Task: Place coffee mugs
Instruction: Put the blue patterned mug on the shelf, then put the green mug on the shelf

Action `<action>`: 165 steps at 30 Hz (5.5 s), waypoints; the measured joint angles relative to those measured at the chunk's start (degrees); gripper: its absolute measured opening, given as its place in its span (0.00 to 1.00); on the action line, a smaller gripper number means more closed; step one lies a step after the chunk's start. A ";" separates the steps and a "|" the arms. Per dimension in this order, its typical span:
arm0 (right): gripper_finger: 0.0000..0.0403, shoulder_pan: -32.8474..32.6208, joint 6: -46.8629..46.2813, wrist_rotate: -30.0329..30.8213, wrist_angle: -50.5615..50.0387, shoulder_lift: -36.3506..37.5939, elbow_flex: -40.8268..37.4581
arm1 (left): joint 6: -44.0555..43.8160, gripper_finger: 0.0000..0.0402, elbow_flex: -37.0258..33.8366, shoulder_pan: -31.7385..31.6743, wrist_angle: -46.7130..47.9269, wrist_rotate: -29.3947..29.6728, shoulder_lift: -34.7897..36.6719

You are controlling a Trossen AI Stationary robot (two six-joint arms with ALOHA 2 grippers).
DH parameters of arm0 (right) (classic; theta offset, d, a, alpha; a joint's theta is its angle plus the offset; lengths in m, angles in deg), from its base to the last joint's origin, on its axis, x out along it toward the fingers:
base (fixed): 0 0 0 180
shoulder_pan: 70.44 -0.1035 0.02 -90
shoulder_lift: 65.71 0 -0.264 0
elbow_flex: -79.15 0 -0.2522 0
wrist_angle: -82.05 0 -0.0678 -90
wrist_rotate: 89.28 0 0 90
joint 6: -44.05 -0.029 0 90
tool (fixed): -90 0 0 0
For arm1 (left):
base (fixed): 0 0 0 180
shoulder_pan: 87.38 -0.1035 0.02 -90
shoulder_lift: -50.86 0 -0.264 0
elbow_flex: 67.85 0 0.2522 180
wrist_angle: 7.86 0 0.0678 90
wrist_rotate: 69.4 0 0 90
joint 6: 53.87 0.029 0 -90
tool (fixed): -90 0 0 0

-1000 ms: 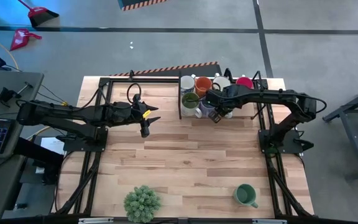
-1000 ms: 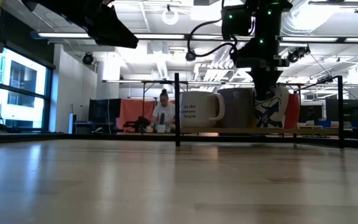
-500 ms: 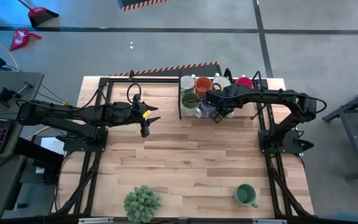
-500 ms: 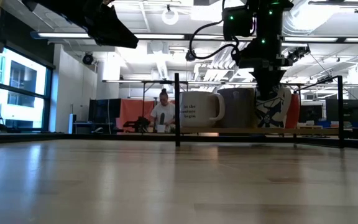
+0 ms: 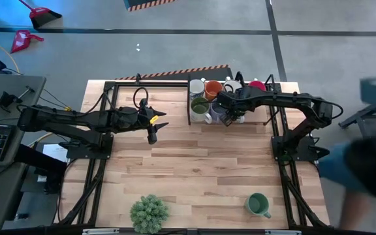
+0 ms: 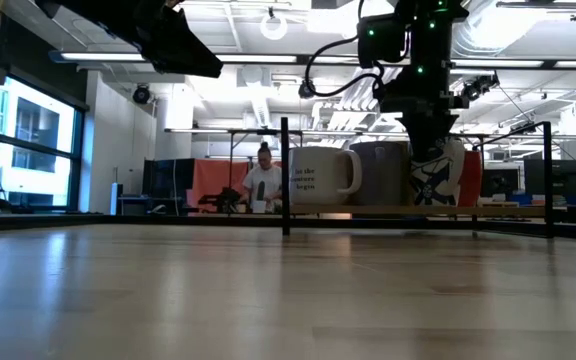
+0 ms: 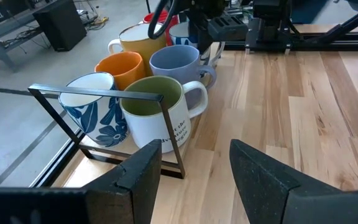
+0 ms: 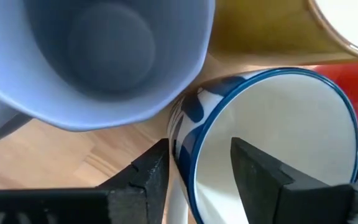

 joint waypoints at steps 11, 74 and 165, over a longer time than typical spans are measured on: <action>0.38 -0.03 0.04 -0.95 -4.35 0.00 2.56 | 0.01 0.45 0.00 0.00 0.00 0.00 0.00; 0.38 -37.72 -5.54 2.21 -18.59 2.79 16.92 | -1.44 0.45 0.01 0.00 0.06 0.02 0.00; 0.30 -66.69 -31.54 -1.15 24.06 2.64 -19.45 | -9.05 0.45 0.00 0.00 0.44 -3.04 0.01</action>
